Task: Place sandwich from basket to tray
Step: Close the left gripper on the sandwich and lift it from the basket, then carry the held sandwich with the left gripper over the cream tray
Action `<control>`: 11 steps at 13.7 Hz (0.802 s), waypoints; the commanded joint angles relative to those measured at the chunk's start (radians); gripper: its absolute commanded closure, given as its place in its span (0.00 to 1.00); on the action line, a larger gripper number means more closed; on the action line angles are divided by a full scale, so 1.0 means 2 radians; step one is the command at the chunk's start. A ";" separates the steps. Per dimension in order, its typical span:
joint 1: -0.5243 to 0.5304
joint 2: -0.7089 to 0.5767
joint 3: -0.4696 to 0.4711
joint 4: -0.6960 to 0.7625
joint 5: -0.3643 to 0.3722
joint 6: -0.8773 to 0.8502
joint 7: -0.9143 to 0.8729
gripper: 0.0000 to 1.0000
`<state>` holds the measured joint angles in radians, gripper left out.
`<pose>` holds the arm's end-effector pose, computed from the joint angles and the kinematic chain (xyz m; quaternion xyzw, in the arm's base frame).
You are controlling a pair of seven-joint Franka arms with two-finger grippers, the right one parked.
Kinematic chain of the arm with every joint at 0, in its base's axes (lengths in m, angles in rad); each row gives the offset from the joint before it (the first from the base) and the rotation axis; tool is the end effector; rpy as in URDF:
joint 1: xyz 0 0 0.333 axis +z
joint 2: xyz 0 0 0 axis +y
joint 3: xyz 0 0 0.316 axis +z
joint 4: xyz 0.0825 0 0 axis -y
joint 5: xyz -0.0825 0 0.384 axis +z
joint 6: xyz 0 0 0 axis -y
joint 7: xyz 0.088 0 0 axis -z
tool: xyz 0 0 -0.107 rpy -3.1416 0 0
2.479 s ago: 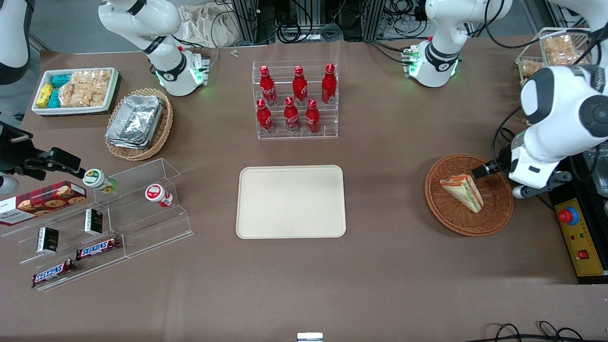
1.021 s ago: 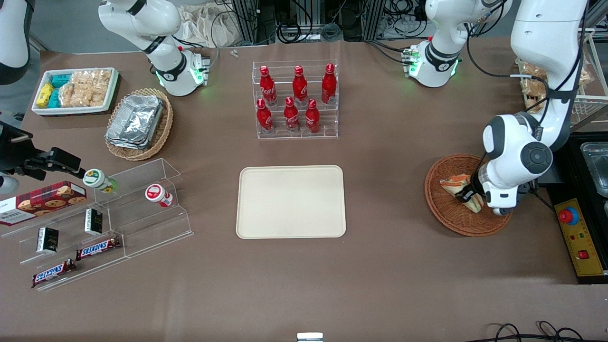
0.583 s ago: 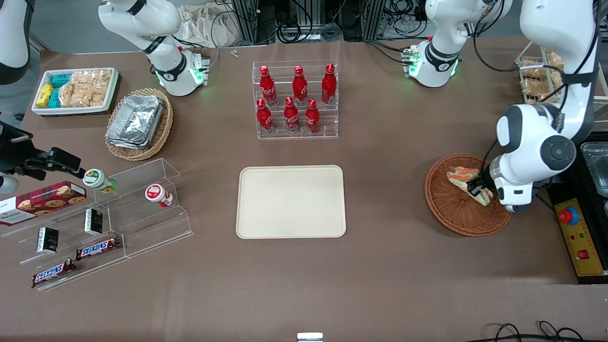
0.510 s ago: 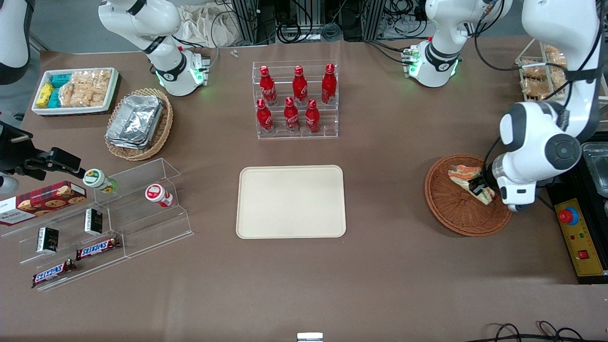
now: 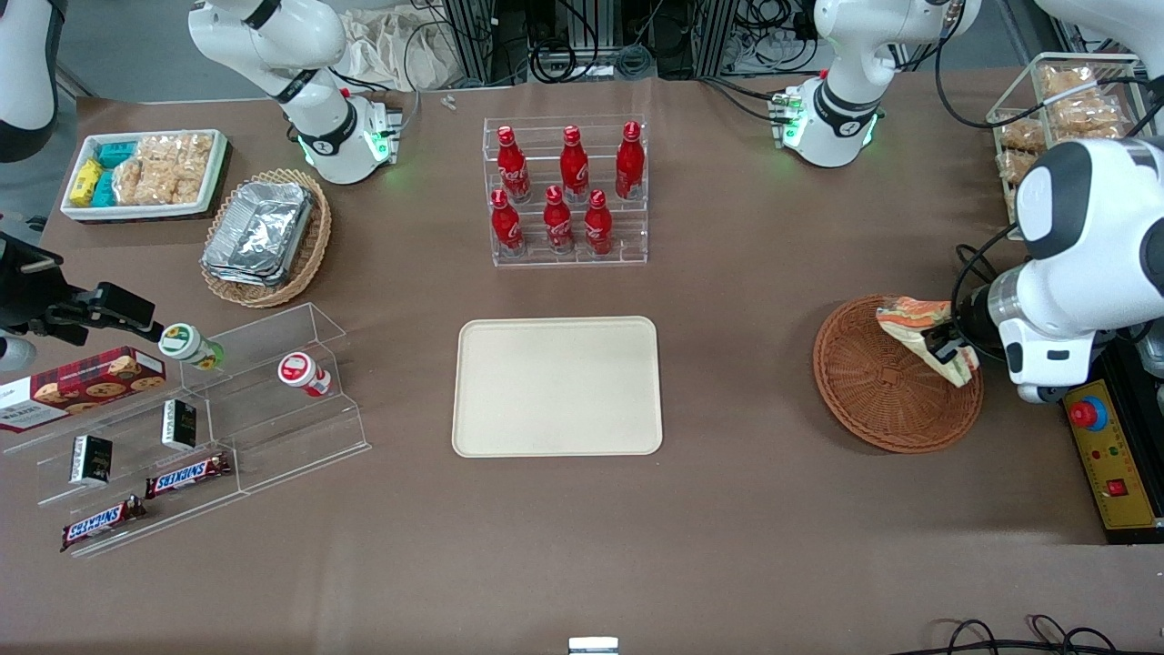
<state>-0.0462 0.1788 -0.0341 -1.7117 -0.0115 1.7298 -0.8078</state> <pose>0.5957 -0.0479 0.4673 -0.9310 -0.3559 0.0761 0.0267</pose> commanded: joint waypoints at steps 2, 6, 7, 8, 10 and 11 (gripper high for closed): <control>-0.001 0.012 -0.046 0.040 -0.005 -0.029 0.004 0.79; -0.020 0.051 -0.112 0.070 0.006 -0.024 -0.008 0.62; -0.037 0.064 -0.115 0.083 0.004 -0.024 -0.015 0.62; -0.058 0.075 -0.116 0.087 0.003 -0.023 -0.029 0.63; -0.109 0.104 -0.116 0.118 0.007 -0.020 -0.065 0.69; -0.126 0.126 -0.116 0.140 0.015 -0.020 -0.075 0.69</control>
<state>-0.2234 0.3378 -0.2722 -1.5518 -0.0093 1.7078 -0.9013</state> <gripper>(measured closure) 0.652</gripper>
